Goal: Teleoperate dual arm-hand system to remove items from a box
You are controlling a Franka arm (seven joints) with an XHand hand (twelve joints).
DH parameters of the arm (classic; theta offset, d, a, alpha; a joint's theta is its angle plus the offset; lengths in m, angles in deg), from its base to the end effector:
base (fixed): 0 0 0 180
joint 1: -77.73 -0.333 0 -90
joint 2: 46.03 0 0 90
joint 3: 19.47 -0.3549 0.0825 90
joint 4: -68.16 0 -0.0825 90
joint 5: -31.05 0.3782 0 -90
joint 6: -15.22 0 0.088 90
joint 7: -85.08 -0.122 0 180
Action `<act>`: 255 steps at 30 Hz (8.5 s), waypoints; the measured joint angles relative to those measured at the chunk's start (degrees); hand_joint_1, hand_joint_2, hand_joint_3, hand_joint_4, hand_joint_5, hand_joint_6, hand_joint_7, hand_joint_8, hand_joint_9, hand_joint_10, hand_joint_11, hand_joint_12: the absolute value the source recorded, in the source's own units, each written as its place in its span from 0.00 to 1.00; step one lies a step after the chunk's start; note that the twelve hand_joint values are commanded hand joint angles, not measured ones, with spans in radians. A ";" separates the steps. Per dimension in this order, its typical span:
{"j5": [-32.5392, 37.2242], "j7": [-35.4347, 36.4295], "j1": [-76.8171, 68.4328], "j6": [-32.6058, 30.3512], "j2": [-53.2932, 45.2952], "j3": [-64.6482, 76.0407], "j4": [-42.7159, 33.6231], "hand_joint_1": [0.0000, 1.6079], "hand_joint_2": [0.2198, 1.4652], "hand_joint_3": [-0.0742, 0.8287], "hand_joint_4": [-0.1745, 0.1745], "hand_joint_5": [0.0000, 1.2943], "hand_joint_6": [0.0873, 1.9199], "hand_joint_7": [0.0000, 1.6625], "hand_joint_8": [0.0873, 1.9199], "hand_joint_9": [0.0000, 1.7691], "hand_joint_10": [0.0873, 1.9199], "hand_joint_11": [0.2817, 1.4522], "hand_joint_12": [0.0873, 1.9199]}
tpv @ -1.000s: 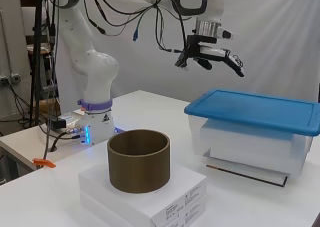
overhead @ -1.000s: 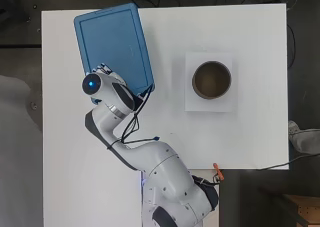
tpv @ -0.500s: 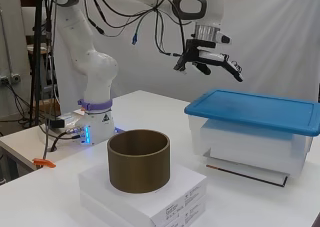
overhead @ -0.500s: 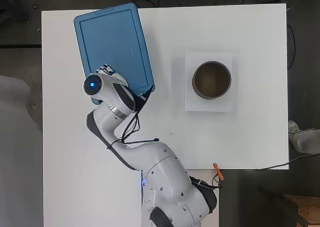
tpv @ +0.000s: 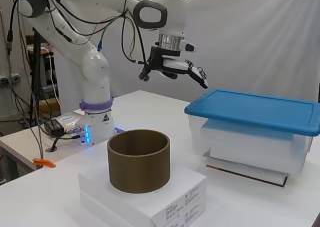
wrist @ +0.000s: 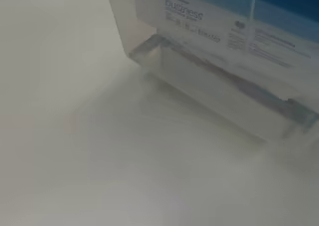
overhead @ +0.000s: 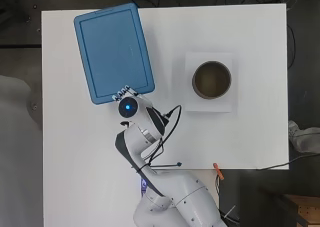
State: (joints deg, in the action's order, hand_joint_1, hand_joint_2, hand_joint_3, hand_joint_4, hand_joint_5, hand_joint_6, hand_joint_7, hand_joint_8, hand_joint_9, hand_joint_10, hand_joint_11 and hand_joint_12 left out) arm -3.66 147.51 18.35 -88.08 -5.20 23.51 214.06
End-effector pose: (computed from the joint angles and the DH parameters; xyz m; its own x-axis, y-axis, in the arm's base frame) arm 0.3501 0.0297 0.4410 -0.1682 0.9740 -0.1518 0.9846 0.1586 -0.0733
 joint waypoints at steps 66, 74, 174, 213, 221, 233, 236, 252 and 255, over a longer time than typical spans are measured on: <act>7.94 -21.20 17.97 -21.71 -22.41 -16.19 -3.11 0.19 0.65 0.09 0.52 0.11 0.00 0.21 0.00 0.26 0.00 0.14 0.00; 10.59 -20.69 18.71 -24.68 -28.10 -18.13 -2.77 0.16 0.66 0.08 0.57 0.18 0.00 0.24 0.00 0.25 0.00 0.09 0.00; 24.21 9.60 35.01 -19.12 -38.93 -18.92 -21.22 0.30 0.77 0.08 0.77 0.61 0.00 0.54 0.00 0.54 0.00 0.27 0.00; 16.64 -9.15 25.57 -16.90 -34.92 -16.17 -18.30 0.20 0.72 0.06 0.74 0.34 0.00 0.38 0.00 0.38 0.00 0.23 0.00; 13.98 -11.43 26.09 -18.67 -33.22 -18.82 -17.06 0.17 0.72 0.08 0.76 0.32 0.00 0.35 0.00 0.35 0.00 0.20 0.00; 12.32 -6.72 27.66 -24.82 -35.32 -18.04 -14.61 0.17 0.64 0.07 0.75 0.22 0.00 0.26 0.00 0.27 0.00 0.14 0.00; 12.33 -6.73 27.66 -24.81 -35.32 -18.04 -14.62 0.20 0.64 0.07 0.73 0.23 0.00 0.25 0.00 0.26 0.00 0.13 0.00; -19.25 -37.47 30.76 -44.93 -35.38 -19.80 -3.68 0.38 0.71 0.09 0.72 0.42 0.00 0.32 0.00 0.33 0.00 0.17 0.00; -18.83 -35.38 31.51 -51.41 -36.71 -17.78 -3.47 0.40 0.71 0.08 0.76 0.51 0.00 0.42 0.00 0.42 0.00 0.22 0.00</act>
State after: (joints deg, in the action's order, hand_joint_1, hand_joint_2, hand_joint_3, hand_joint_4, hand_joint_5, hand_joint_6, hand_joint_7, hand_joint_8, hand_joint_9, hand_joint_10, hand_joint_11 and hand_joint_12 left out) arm -22.49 112.13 49.86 -139.49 -41.91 5.73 210.59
